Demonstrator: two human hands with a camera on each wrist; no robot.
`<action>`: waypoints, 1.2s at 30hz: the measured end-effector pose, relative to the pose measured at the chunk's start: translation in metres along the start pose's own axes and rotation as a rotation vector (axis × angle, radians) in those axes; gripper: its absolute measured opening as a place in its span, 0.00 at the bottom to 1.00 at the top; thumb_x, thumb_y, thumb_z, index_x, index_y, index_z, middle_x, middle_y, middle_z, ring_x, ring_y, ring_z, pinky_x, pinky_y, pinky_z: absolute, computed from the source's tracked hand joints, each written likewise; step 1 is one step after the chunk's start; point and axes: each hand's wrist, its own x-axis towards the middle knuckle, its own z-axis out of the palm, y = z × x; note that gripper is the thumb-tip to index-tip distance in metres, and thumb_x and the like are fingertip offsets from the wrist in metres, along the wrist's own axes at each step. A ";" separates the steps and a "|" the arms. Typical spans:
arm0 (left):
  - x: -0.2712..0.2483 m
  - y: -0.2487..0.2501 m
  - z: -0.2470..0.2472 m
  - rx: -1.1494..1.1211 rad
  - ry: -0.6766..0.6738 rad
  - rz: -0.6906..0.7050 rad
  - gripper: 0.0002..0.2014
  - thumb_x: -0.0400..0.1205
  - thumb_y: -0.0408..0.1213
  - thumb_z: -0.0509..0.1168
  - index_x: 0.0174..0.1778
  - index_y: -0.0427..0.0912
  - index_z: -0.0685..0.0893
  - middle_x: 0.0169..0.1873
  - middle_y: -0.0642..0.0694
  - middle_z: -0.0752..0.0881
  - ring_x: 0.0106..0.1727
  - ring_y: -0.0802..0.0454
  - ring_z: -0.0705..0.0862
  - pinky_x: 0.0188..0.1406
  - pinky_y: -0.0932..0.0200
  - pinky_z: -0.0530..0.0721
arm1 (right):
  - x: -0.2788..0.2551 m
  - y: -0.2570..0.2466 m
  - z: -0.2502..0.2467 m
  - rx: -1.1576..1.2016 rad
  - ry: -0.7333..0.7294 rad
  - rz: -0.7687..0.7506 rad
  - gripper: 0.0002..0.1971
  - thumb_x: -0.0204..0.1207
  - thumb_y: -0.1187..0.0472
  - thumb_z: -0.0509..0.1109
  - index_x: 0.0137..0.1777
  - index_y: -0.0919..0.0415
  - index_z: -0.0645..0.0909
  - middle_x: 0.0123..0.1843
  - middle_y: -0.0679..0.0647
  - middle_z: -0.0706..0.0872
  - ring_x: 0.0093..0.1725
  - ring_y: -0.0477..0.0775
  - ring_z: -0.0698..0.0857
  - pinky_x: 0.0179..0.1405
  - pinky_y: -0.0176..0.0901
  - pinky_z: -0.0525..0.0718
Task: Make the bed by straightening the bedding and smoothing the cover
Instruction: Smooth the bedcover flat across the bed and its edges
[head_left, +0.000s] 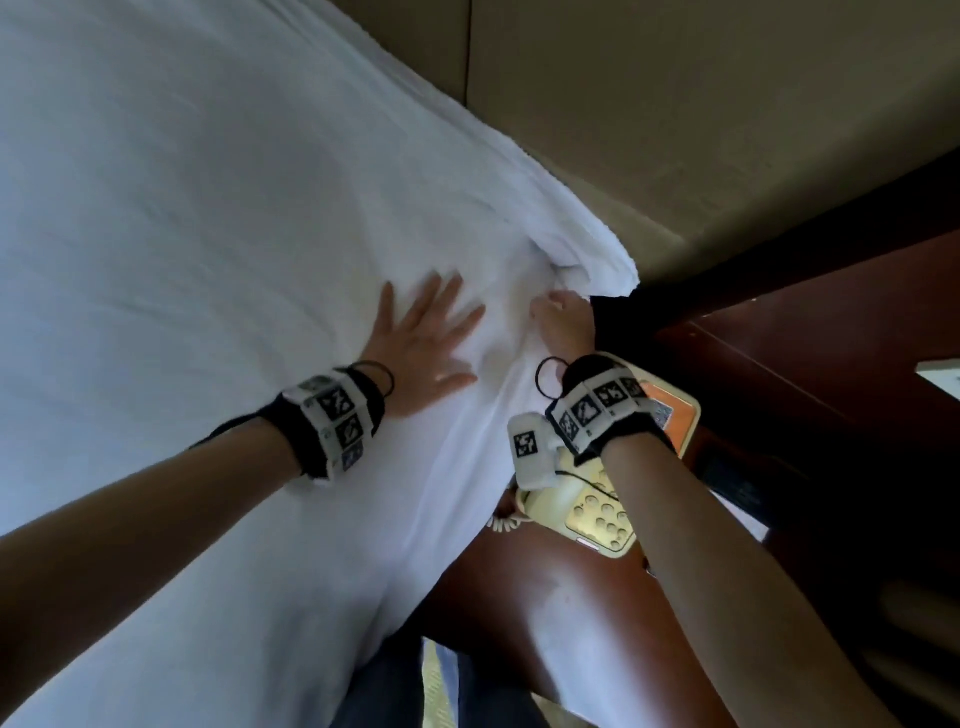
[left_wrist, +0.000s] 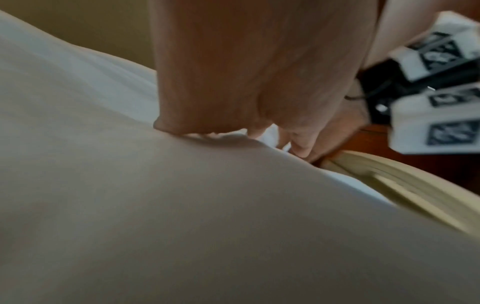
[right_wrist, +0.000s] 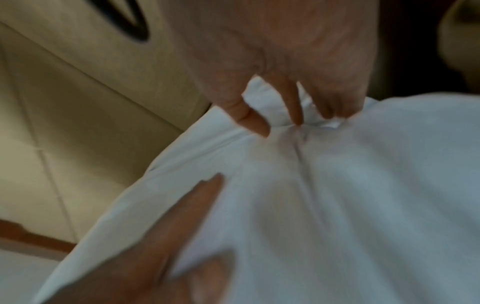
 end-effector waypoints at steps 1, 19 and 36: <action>-0.016 0.010 0.012 0.022 0.006 0.076 0.40 0.75 0.68 0.43 0.83 0.56 0.49 0.84 0.43 0.42 0.84 0.40 0.43 0.76 0.28 0.40 | -0.006 0.010 -0.001 -0.047 0.007 0.026 0.15 0.77 0.63 0.63 0.62 0.65 0.80 0.51 0.56 0.78 0.51 0.53 0.76 0.45 0.40 0.74; -0.028 0.036 0.064 0.418 -0.139 -0.042 0.42 0.78 0.47 0.61 0.83 0.59 0.42 0.80 0.39 0.27 0.80 0.38 0.26 0.68 0.23 0.23 | -0.008 0.024 0.017 -0.568 -0.034 0.069 0.20 0.76 0.59 0.60 0.65 0.65 0.78 0.72 0.68 0.66 0.68 0.67 0.67 0.69 0.50 0.65; -0.036 0.019 0.070 0.321 -0.220 0.410 0.26 0.74 0.50 0.66 0.69 0.53 0.78 0.70 0.55 0.77 0.76 0.52 0.71 0.74 0.25 0.34 | 0.026 0.003 0.033 0.501 -0.147 0.466 0.12 0.75 0.47 0.65 0.40 0.56 0.80 0.37 0.49 0.83 0.52 0.52 0.84 0.67 0.48 0.78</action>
